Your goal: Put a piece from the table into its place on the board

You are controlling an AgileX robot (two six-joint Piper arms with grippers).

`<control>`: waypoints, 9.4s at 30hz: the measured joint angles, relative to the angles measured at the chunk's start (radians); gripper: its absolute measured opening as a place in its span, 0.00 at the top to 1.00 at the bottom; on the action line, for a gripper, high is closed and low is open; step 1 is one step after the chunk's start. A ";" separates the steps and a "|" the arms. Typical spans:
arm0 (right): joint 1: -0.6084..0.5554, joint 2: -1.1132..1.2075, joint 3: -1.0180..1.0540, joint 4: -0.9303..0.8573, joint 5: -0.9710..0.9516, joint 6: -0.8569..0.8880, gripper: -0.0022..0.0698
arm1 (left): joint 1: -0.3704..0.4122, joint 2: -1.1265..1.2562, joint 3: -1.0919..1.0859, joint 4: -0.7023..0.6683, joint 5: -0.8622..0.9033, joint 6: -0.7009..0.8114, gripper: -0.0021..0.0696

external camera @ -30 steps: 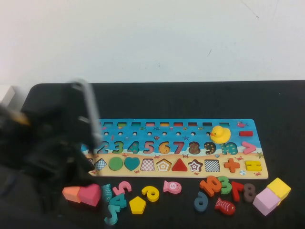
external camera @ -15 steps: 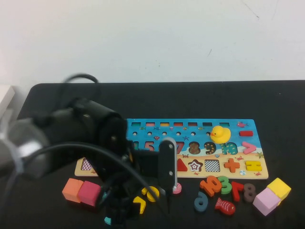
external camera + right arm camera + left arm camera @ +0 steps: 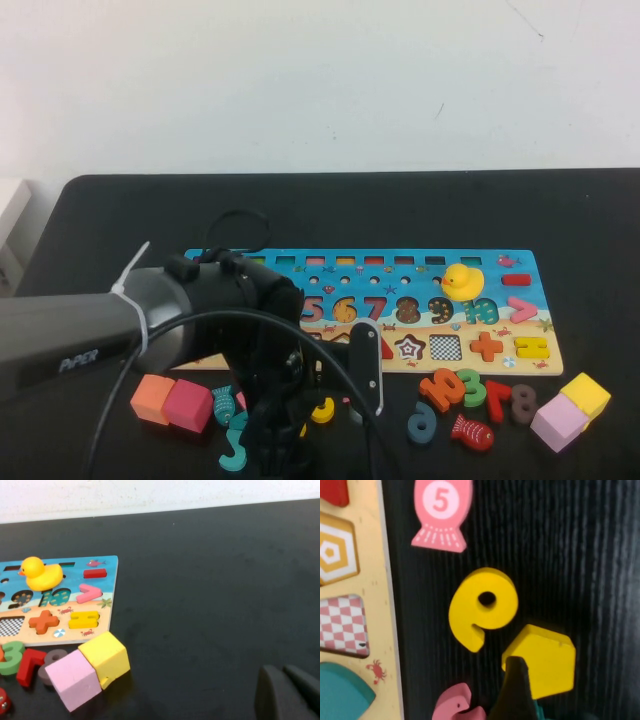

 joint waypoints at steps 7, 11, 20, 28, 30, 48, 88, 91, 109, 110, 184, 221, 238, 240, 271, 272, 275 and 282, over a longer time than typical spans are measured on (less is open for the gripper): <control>0.000 0.000 0.000 0.000 0.000 0.000 0.94 | 0.000 0.034 -0.002 0.034 -0.012 -0.071 0.26; 0.000 0.000 0.000 0.000 0.000 0.000 0.94 | 0.000 0.053 -0.002 0.060 -0.013 -0.081 0.26; 0.000 0.000 0.000 0.000 0.000 0.000 0.94 | 0.000 0.079 -0.004 0.065 -0.063 -0.088 0.26; 0.000 0.000 0.000 0.000 0.000 0.000 0.94 | 0.000 0.086 -0.004 0.129 -0.096 -0.158 0.26; 0.000 0.000 0.000 0.000 0.000 0.000 0.94 | 0.000 0.086 -0.004 0.139 -0.096 -0.162 0.26; 0.000 0.000 0.000 0.000 0.000 0.000 0.94 | 0.000 0.107 -0.013 0.141 -0.044 -0.212 0.46; 0.000 0.000 0.000 0.000 0.000 0.000 0.94 | 0.000 0.392 -0.660 0.107 0.305 -0.292 0.54; 0.000 0.000 0.000 0.000 0.000 0.000 0.94 | 0.000 0.401 -0.660 0.106 0.289 -0.294 0.54; 0.000 0.000 0.000 0.000 0.000 0.000 0.94 | 0.032 0.403 -0.660 0.095 0.248 -0.347 0.54; 0.000 0.000 0.000 0.000 0.000 0.000 0.94 | 0.039 0.403 -0.660 0.095 0.250 -0.347 0.54; 0.000 0.000 0.000 0.000 0.000 0.000 0.94 | 0.041 0.522 -0.909 0.060 0.394 -0.560 0.97; 0.000 0.000 0.000 0.000 0.000 0.000 0.94 | 0.041 0.540 -0.909 0.050 0.355 -0.555 0.97; 0.000 0.000 0.000 0.000 0.000 0.000 0.94 | 0.041 0.416 -0.909 0.050 0.299 -0.554 0.97; 0.000 0.000 0.000 0.000 0.000 0.000 0.94 | 0.041 0.351 -0.909 0.050 0.291 -0.554 0.97; 0.000 0.000 0.000 0.000 0.000 0.000 0.94 | 0.020 -0.928 0.396 -0.117 -0.227 -0.643 0.97; 0.000 0.000 0.000 0.000 0.000 0.000 0.94 | 0.020 -0.967 0.410 -0.110 -0.225 -0.644 0.97; 0.000 0.000 0.000 0.000 0.000 0.000 0.94 | 0.020 -1.071 0.467 -0.082 -0.258 -0.654 0.97; 0.000 0.000 0.000 0.000 0.000 0.000 0.94 | 0.065 -1.266 0.668 0.089 -0.437 -0.821 0.97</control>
